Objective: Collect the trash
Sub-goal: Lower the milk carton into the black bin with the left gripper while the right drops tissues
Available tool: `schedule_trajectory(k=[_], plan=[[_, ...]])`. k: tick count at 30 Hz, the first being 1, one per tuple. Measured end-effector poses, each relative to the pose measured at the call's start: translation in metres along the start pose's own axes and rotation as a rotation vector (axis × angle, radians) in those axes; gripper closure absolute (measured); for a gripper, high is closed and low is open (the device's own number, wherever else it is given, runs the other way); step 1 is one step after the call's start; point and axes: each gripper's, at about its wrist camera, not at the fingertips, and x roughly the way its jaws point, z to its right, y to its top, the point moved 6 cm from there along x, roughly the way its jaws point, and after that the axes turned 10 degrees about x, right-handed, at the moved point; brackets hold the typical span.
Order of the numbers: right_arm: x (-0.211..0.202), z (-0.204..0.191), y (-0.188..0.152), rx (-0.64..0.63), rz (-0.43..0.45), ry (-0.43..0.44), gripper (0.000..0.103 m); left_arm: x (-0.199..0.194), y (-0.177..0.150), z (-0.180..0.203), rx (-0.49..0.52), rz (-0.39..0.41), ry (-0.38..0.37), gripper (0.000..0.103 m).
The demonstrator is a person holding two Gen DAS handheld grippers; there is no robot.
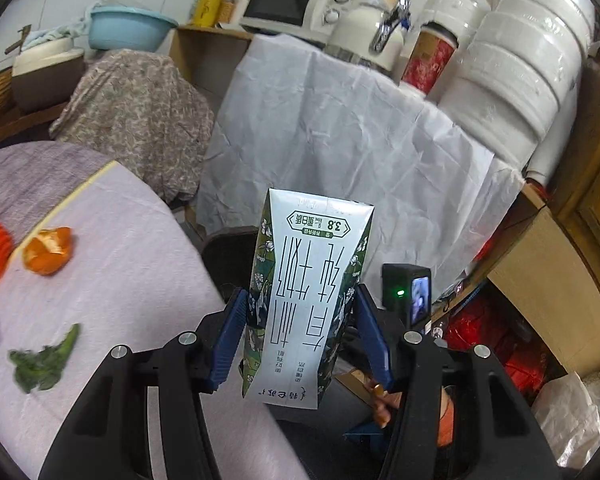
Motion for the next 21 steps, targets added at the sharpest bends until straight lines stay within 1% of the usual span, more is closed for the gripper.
schedule_trajectory(k=[1, 2, 5, 8, 10, 13, 16, 21], plan=[[0.005, 0.003, -0.002, 0.014, 0.002, -0.008, 0.053, 0.013, 0.001, 0.003, -0.003, -0.016, 0.001, 0.049], [0.007, 0.008, -0.003, 0.029, 0.014, -0.01, 0.045, 0.023, 0.001, 0.004, -0.006, -0.031, 0.001, 0.049], [0.006, 0.023, -0.005, 0.062, 0.034, -0.027, 0.045, 0.05, -0.001, 0.007, -0.02, -0.077, 0.003, 0.049], [-0.004, 0.04, -0.005, 0.109, 0.058, -0.039, 0.045, 0.08, -0.005, 0.008, -0.036, -0.13, 0.008, 0.049], [-0.011, 0.054, -0.003, 0.14, 0.082, -0.038, 0.043, 0.096, -0.007, 0.009, -0.033, -0.158, 0.02, 0.049], [-0.026, 0.068, 0.002, 0.159, 0.129, -0.06, 0.042, 0.124, -0.011, 0.009, -0.027, -0.21, 0.048, 0.049], [-0.036, 0.084, 0.008, 0.187, 0.166, -0.086, 0.042, 0.148, -0.018, 0.002, -0.065, -0.261, 0.059, 0.049], [-0.045, 0.096, 0.011, 0.205, 0.182, -0.11, 0.042, 0.181, -0.027, 0.001, -0.056, -0.332, 0.101, 0.049]])
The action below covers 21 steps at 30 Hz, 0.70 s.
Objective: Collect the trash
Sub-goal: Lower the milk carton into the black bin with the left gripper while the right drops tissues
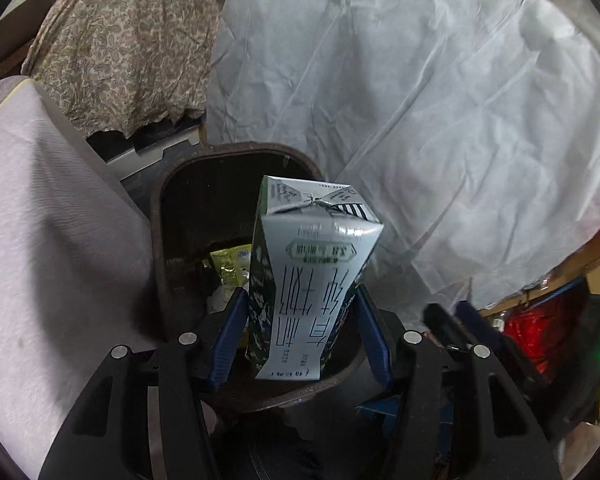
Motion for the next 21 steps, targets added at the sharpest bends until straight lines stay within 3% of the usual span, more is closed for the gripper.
schedule_trajectory(k=[7, 12, 18, 21], plan=[[-0.017, 0.0, 0.01, -0.005, 0.061, -0.004, 0.042, 0.03, -0.005, -0.008, 0.012, -0.055, 0.043, 0.049], [-0.034, -0.003, 0.017, -0.01, 0.098, 0.004, 0.042, 0.029, -0.003, -0.01, -0.005, -0.048, 0.032, 0.024], [-0.065, -0.022, 0.026, -0.019, 0.149, 0.048, 0.042, -0.003, 0.004, -0.002, 0.011, 0.016, 0.0, 0.023], [-0.083, -0.035, 0.031, -0.028, 0.181, 0.079, 0.029, -0.04, 0.004, -0.005, 0.028, 0.078, -0.002, 0.017]])
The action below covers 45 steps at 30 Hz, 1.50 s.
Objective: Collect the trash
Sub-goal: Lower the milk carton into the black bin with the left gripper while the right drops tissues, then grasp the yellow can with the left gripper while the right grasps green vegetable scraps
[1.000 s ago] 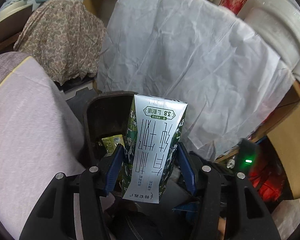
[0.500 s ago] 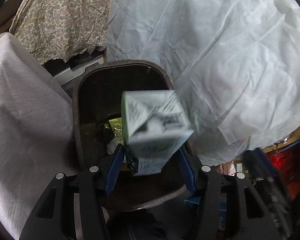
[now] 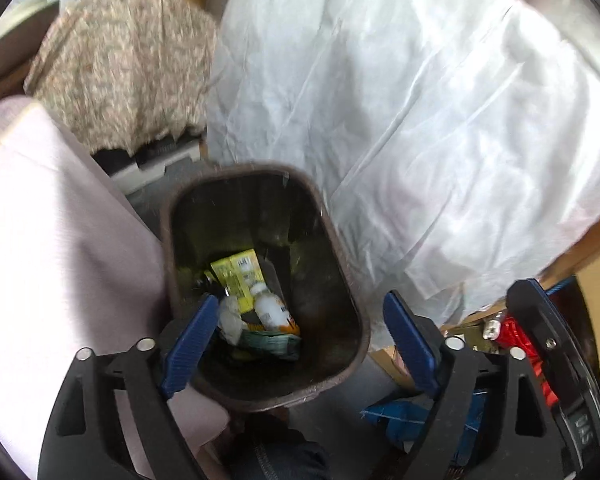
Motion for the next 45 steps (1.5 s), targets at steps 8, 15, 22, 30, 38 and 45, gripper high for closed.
schedule_trajectory(k=[8, 15, 22, 30, 38, 45], plan=[[-0.038, -0.061, 0.004, -0.067, -0.005, 0.167, 0.021, -0.118, -0.031, -0.035, -0.031, 0.152, 0.023, 0.01], [-0.036, -0.134, -0.039, -0.198, -0.13, 0.301, 0.019, -0.2, -0.082, -0.073, -0.065, 0.26, 0.092, 0.007], [-0.033, -0.209, -0.101, -0.383, -0.266, 0.44, 0.018, -0.254, -0.144, -0.128, -0.054, 0.284, 0.189, 0.006], [-0.038, -0.269, -0.158, -0.537, -0.381, 0.538, 0.018, -0.297, -0.215, -0.202, -0.136, 0.259, 0.309, 0.006], [-0.028, -0.312, -0.188, -0.662, -0.444, 0.553, 0.018, -0.3, -0.238, -0.257, -0.111, 0.146, 0.386, 0.006], [-0.007, -0.343, -0.214, -0.872, -0.436, 0.48, 0.019, -0.285, -0.246, -0.271, 0.005, -0.023, 0.436, 0.006]])
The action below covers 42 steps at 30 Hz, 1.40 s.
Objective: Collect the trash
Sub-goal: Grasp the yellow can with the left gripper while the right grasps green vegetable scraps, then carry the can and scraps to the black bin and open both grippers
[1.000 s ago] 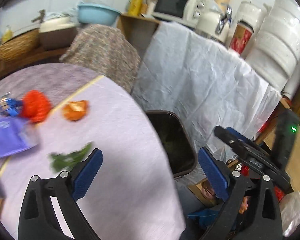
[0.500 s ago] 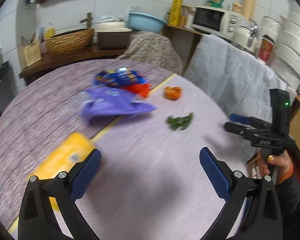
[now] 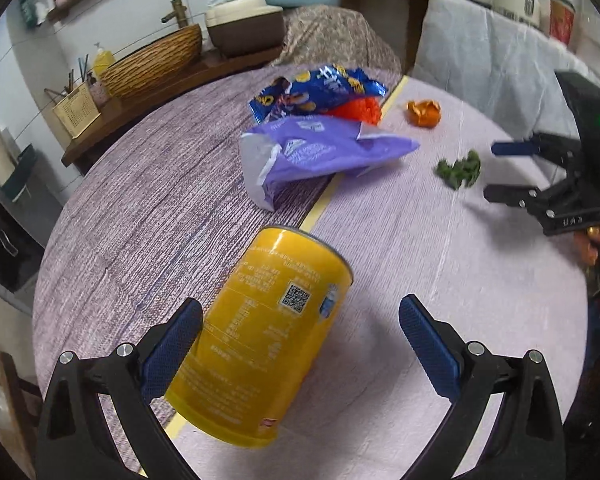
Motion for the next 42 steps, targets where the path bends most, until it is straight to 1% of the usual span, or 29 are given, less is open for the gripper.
schedule_trajectory(k=[1, 2, 3, 4, 6, 7, 8, 9, 11, 12, 13, 15, 16, 19, 25, 27, 30, 32, 33, 38, 40, 42], plan=[[0.005, -0.003, 0.002, -0.024, -0.003, -0.015, 0.021, 0.001, -0.001, 0.0, 0.016, -0.013, 0.001, 0.006], [0.009, -0.005, 0.003, -0.042, -0.009, -0.026, 0.027, 0.002, -0.001, 0.001, 0.028, -0.023, 0.001, 0.006], [0.015, -0.006, 0.004, -0.06, -0.023, -0.037, 0.03, 0.003, -0.002, 0.0, 0.037, -0.032, -0.001, 0.006], [0.019, -0.007, 0.005, -0.071, -0.033, -0.047, 0.037, 0.005, -0.002, -0.001, 0.048, -0.048, -0.005, 0.006], [0.028, -0.01, 0.006, -0.104, -0.048, -0.069, 0.041, 0.009, -0.001, -0.002, 0.055, -0.073, -0.007, 0.006], [0.031, -0.011, 0.007, -0.118, -0.053, -0.082, 0.045, 0.012, 0.0, -0.005, 0.056, -0.087, -0.003, 0.006], [0.033, -0.01, 0.007, -0.13, -0.057, -0.102, 0.053, 0.015, 0.001, -0.006, 0.058, -0.098, -0.002, 0.006], [0.033, -0.011, 0.008, -0.135, -0.059, -0.108, 0.056, 0.018, 0.001, -0.007, 0.062, -0.113, -0.013, 0.006], [0.032, -0.01, 0.008, -0.145, -0.057, -0.11, 0.073, 0.022, 0.001, -0.008, 0.074, -0.134, -0.016, 0.006], [0.031, -0.01, 0.008, -0.152, -0.053, -0.124, 0.075, 0.024, 0.001, -0.008, 0.086, -0.146, -0.009, 0.006], [0.029, -0.009, 0.008, -0.157, -0.052, -0.132, 0.08, 0.025, 0.001, -0.008, 0.096, -0.153, -0.004, 0.007], [0.025, -0.008, 0.007, -0.144, -0.043, -0.124, 0.085, 0.027, 0.0, -0.007, 0.111, -0.166, -0.009, 0.016], [0.023, -0.008, 0.007, -0.134, -0.039, -0.113, 0.09, 0.027, 0.0, -0.007, 0.116, -0.174, -0.016, 0.021], [0.014, -0.008, 0.007, -0.117, -0.009, -0.114, 0.091, 0.029, -0.002, -0.006, 0.154, -0.196, 0.0, 0.027], [-0.003, -0.01, 0.006, -0.077, 0.034, -0.09, 0.093, 0.028, 0.002, 0.002, 0.199, -0.212, 0.014, 0.03], [-0.008, -0.009, 0.005, -0.06, 0.049, -0.078, 0.093, 0.026, 0.004, 0.004, 0.187, -0.196, 0.008, 0.031], [-0.015, -0.007, 0.002, -0.026, 0.066, -0.049, 0.093, 0.016, 0.011, 0.012, 0.159, -0.141, -0.013, 0.031], [-0.023, -0.004, 0.0, 0.005, 0.083, -0.03, 0.093, 0.007, 0.02, 0.017, 0.126, -0.08, -0.026, 0.031], [-0.027, -0.001, 0.0, 0.024, 0.091, -0.019, 0.093, 0.0, 0.025, 0.021, 0.098, -0.035, -0.041, 0.032], [-0.052, 0.008, -0.006, 0.105, 0.138, 0.052, 0.093, -0.024, 0.053, 0.044, -0.004, 0.142, -0.118, 0.034], [-0.063, 0.015, -0.009, 0.139, 0.156, 0.078, 0.093, -0.03, 0.064, 0.054, -0.026, 0.197, -0.138, 0.035], [-0.073, 0.021, -0.013, 0.168, 0.17, 0.098, 0.093, -0.03, 0.076, 0.068, -0.046, 0.236, -0.188, 0.035]])
